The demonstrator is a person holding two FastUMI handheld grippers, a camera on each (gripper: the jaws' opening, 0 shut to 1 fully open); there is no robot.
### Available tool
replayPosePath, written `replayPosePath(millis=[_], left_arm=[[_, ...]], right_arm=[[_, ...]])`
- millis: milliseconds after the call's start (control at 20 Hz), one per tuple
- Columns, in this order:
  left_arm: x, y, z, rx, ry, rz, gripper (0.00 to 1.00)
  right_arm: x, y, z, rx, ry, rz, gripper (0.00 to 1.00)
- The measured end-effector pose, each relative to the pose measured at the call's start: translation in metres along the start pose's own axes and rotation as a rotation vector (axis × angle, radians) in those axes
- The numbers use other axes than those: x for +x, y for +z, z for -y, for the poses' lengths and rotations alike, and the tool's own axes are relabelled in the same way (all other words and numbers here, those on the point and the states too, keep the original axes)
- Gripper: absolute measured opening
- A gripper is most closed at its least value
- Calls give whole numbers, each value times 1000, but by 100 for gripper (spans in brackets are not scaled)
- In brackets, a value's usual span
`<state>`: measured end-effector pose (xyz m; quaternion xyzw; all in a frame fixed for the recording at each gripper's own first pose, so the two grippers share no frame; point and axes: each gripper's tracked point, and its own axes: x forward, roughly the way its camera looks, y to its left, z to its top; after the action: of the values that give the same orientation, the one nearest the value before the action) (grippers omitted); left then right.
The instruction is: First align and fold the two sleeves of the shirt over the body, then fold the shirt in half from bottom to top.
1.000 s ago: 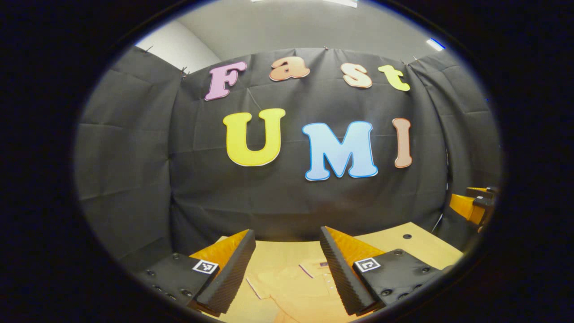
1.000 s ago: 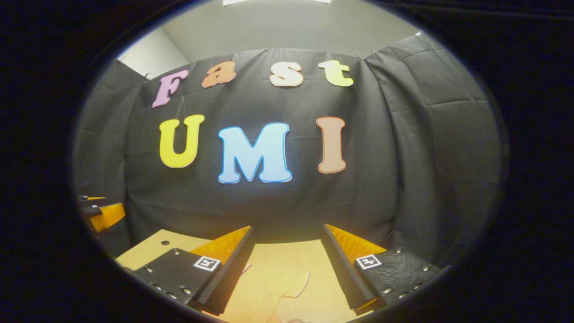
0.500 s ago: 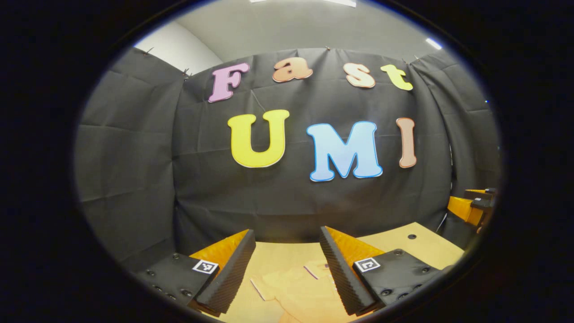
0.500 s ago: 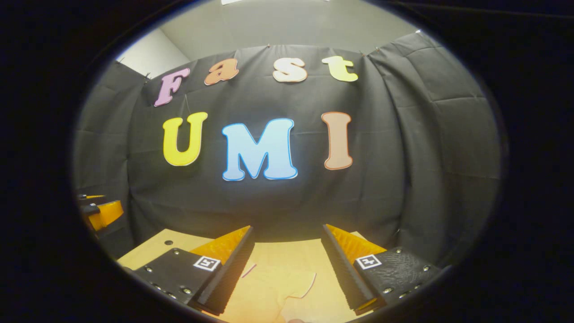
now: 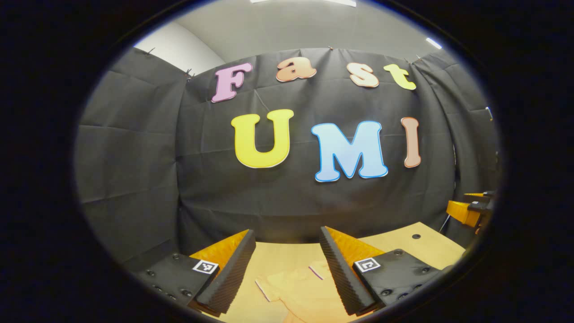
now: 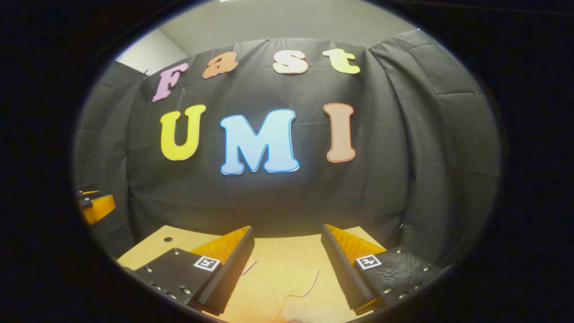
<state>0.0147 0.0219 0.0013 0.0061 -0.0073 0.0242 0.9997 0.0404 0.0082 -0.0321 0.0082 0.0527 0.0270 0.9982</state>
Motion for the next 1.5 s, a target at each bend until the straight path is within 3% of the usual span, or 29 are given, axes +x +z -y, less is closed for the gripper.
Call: replayPosePath(millis=[250,600,1050,1400,1500], left_arm=[[1,0,-5,6,5,1,94],[-10,-3,-24,-26,10,-8,94],[-50,-7,-85,-14,201,-37,94],[-105,-1,-129,4,368,-41,93],[-117,-2,-138,0,403,-45,94]], right_arm=[[38,-50,11,8,-8,-140,94],[104,-165,30,57,-3,-471,95],[147,-284,51,14,-51,-748,95],[154,-331,42,19,-88,-873,95],[159,-331,37,10,-82,-854,95]])
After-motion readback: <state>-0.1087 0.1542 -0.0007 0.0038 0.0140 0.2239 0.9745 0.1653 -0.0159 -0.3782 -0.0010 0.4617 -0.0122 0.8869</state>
